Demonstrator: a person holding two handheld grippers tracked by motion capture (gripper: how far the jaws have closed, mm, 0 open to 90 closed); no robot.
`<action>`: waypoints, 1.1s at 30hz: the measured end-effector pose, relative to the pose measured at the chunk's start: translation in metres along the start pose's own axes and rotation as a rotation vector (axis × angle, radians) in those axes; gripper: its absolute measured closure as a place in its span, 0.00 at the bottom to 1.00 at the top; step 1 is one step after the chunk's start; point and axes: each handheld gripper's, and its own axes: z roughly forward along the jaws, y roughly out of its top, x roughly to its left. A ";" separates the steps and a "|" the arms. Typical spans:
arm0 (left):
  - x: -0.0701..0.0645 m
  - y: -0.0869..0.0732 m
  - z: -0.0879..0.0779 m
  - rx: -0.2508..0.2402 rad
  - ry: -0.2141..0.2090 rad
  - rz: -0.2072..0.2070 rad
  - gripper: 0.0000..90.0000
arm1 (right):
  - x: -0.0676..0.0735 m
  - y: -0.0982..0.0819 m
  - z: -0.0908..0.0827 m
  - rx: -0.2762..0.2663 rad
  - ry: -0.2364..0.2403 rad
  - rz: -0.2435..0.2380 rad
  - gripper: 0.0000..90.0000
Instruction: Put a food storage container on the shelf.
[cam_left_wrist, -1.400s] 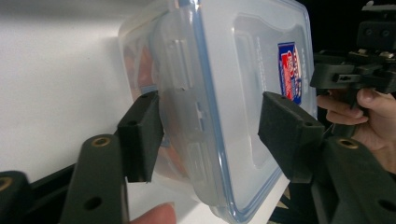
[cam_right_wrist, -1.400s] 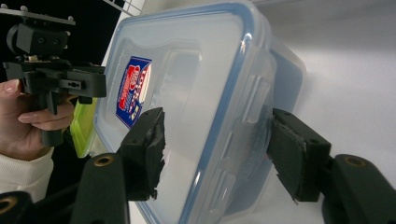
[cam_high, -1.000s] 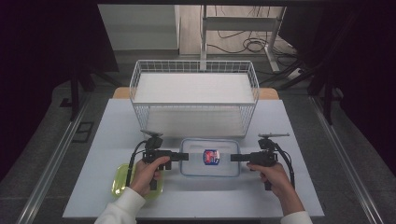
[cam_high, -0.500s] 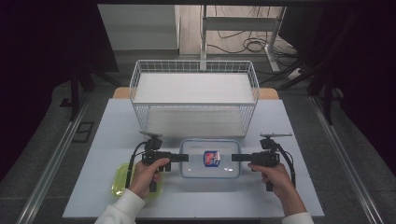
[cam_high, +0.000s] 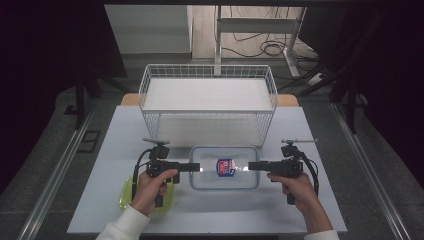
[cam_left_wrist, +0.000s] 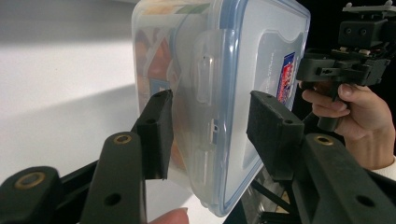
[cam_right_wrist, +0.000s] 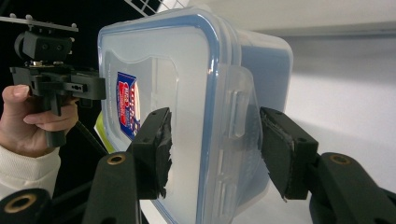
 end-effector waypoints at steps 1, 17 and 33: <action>-0.001 0.000 -0.002 -0.002 0.001 0.004 0.57 | 0.002 0.001 -0.001 -0.002 0.003 -0.004 0.51; -0.025 0.010 -0.032 -0.047 0.007 0.056 0.58 | 0.034 0.017 -0.012 -0.035 0.010 -0.065 0.51; -0.042 0.034 -0.063 -0.098 0.009 0.094 0.58 | 0.064 0.048 -0.017 -0.074 0.023 -0.119 0.51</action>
